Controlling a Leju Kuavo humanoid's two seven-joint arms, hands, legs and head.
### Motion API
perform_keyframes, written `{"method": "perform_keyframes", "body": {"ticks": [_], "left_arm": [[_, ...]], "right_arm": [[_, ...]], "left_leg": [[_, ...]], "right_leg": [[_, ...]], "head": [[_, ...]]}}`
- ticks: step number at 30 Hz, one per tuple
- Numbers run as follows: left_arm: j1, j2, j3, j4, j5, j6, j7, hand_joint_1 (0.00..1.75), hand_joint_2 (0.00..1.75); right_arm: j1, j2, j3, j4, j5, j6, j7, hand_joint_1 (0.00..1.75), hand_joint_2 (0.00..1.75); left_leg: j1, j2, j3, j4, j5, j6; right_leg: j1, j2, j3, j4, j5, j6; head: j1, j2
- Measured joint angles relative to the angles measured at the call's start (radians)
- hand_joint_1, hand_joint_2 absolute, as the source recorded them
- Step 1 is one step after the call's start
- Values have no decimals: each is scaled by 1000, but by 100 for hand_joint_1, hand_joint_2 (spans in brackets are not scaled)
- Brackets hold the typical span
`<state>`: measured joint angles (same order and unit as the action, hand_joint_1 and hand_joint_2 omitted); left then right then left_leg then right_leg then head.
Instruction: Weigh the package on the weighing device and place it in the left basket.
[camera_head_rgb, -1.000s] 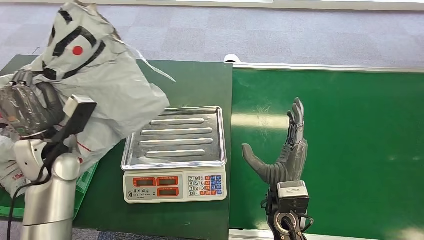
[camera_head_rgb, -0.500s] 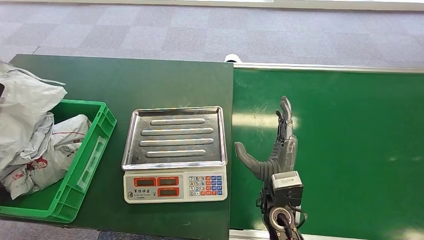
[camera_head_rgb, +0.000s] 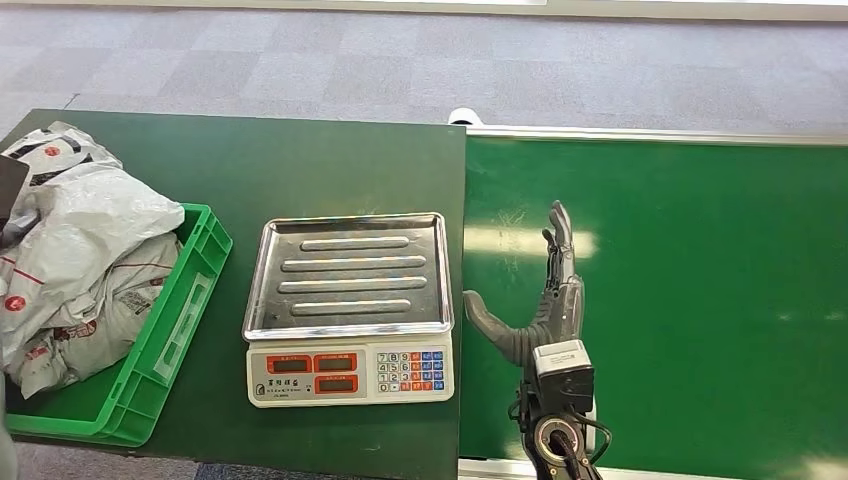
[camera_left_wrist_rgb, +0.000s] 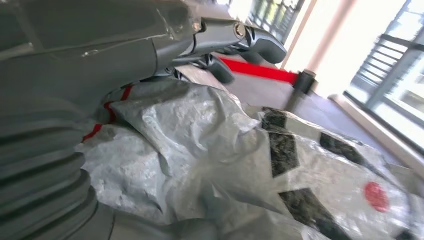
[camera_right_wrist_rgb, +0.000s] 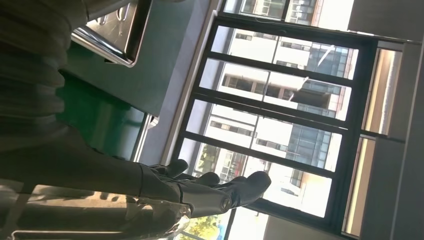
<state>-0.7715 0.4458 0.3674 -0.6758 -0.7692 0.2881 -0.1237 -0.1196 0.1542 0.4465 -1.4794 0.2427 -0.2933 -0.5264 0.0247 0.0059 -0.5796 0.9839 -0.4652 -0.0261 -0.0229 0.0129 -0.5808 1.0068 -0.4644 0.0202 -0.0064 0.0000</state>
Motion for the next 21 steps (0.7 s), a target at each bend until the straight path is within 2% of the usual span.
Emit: {"method": "perform_keyframes", "body": {"ticks": [5, 8, 11, 17, 21], "left_arm": [[29, -51, 26, -92, 285, -17, -107, 0, 175], [83, -74, 32, -201, 442, 58, -166, 0, 175], [164, -110, 42, -354, 555, 177, -263, 0, 175], [320, -204, 40, -711, 607, 367, -466, 0, 175], [411, -260, -12, -949, 521, 405, -568, 0, 175]], "right_arm": [[5, -5, -6, 3, -17, 36, 2, 0, 175], [10, -5, -14, 12, -34, 58, 3, 0, 175], [21, -5, -20, 21, -44, 67, -2, 0, 175], [35, -6, -28, 43, -64, 62, -2, 0, 175], [39, -5, -49, 52, -54, 49, 12, 0, 175]], "left_leg": [[0, 0, 0, 0, 0, 0], [0, 1, 0, 0, 0, 0], [0, 1, 0, 0, 0, 0], [0, 1, -1, 0, -1, 0], [0, 0, 0, 0, -1, 0]], "right_leg": [[0, 0, 0, 0, 0, 0], [0, 1, 0, 0, 0, 0], [0, 1, 0, 0, 0, 0], [0, 1, -1, -1, -1, 0], [-1, 0, 0, -1, -1, 0]], "head": [[0, 0], [0, 0], [0, 0], [0, 0], [0, 0]]}}
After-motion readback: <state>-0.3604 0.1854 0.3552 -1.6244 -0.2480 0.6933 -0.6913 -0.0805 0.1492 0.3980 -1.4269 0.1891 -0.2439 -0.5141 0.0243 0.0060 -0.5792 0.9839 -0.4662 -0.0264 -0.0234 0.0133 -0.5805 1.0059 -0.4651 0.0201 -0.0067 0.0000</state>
